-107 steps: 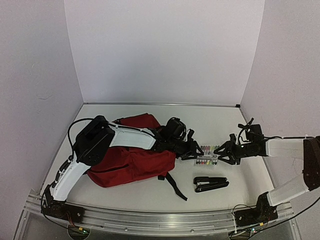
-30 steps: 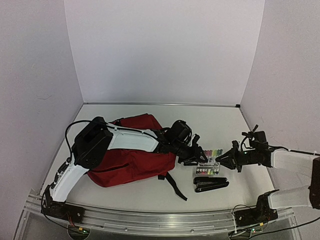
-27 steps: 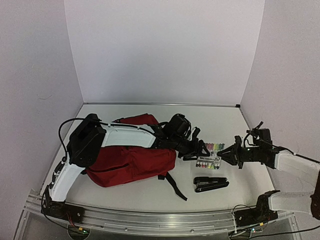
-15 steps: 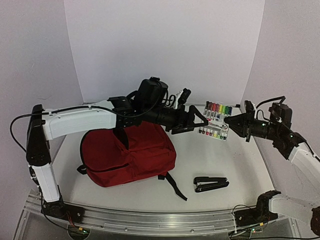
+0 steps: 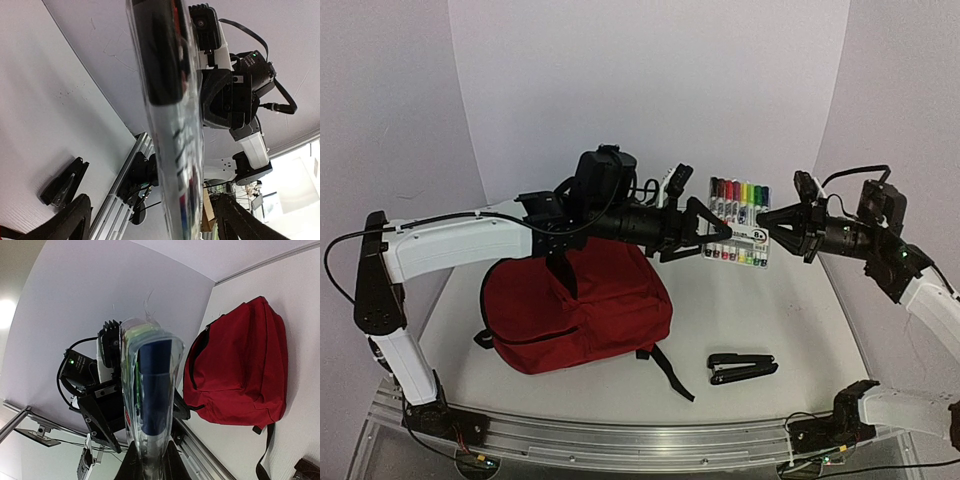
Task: Pack the student bag
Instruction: Pick up the stationery from the center of the board.
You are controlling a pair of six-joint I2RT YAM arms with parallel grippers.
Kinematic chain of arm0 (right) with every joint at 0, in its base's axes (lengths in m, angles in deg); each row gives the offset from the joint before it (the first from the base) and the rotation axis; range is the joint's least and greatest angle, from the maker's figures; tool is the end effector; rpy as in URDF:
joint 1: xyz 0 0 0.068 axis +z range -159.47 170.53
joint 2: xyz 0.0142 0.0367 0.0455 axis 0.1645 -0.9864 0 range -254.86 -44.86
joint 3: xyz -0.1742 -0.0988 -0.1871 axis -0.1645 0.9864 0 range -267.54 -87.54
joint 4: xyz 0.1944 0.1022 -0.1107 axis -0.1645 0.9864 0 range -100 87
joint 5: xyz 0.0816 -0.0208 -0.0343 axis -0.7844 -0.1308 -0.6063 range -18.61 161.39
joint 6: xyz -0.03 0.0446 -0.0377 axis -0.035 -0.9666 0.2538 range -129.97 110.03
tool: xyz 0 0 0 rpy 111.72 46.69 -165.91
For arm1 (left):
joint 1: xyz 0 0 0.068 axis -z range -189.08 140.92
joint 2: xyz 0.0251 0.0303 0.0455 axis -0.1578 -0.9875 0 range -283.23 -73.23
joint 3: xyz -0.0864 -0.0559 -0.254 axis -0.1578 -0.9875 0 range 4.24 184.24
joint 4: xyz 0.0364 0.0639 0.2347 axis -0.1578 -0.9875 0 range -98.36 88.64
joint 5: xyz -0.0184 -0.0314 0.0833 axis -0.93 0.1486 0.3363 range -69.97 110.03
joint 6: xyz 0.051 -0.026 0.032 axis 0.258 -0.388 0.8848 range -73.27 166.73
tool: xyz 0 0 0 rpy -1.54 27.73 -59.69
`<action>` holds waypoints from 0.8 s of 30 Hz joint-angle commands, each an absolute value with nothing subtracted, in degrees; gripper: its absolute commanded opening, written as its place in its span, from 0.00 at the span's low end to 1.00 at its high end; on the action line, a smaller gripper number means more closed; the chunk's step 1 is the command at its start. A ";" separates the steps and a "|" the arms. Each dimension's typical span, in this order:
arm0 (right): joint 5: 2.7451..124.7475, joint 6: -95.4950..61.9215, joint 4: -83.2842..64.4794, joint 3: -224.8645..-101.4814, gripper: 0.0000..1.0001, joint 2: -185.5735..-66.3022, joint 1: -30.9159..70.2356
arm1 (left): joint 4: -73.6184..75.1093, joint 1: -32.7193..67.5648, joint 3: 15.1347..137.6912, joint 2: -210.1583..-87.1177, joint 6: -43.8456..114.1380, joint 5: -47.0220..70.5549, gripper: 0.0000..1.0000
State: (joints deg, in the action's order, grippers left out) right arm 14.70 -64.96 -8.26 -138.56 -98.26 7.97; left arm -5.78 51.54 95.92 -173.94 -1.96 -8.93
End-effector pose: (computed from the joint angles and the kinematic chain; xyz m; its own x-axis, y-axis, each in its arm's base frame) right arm 0.1728 0.0995 0.3696 -0.8254 0.2122 -0.5231 -0.4946 0.1750 0.8513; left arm 0.1843 -0.3783 0.3698 -0.8216 0.1195 -0.5575 0.5701 0.1648 -0.8049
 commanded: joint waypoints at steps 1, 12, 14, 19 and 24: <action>13.99 -65.61 -14.27 -140.32 0.00 -99.36 11.16 | 1.07 51.22 95.92 -172.83 -3.95 -11.11 0.77; 16.56 -64.25 -14.87 -139.93 0.00 -101.95 15.52 | 7.26 50.64 89.08 -167.41 -6.74 -8.10 0.23; 17.41 -63.74 -14.83 -139.86 0.02 -102.43 15.94 | 8.39 50.13 86.60 -166.17 -7.88 -7.66 0.11; 23.09 -61.39 -13.75 -140.94 0.40 -103.23 17.72 | 5.59 48.16 82.87 -162.61 -8.11 -6.14 0.00; 33.96 -55.40 -5.53 -145.32 0.60 -105.70 21.78 | -4.66 44.99 81.36 -155.92 -4.53 -3.14 0.00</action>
